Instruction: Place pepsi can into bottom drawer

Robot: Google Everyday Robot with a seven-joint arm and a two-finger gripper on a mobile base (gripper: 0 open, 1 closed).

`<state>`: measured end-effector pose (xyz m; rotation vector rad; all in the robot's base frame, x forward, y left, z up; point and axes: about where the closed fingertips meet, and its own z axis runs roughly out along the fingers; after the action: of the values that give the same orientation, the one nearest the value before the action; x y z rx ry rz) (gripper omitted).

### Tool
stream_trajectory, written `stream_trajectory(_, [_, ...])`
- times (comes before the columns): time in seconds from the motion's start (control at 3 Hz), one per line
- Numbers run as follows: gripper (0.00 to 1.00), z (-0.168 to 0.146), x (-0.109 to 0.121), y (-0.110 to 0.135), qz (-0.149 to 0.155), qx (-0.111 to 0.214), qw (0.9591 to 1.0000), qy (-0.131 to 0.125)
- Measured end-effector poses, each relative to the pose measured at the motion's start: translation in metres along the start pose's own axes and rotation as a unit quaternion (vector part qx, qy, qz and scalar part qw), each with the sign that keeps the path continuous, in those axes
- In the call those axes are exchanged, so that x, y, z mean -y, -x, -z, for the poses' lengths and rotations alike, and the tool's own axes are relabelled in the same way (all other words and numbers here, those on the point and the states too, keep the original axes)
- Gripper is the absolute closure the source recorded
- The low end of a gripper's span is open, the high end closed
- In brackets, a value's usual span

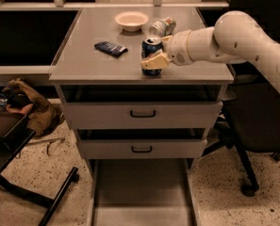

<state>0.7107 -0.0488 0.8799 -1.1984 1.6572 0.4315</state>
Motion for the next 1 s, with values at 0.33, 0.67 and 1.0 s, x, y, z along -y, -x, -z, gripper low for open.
stream_trajectory(0.33, [0.88,0.011,-0.014,0.012,0.006,-0.003,0.9999,0.014])
stream_trajectory(0.67, [1.00,0.041,-0.047,0.025,0.006,-0.013,0.9991,0.041])
stream_trajectory(1.0, [1.00,0.070,-0.083,0.022,-0.013,-0.027,0.9977,0.061])
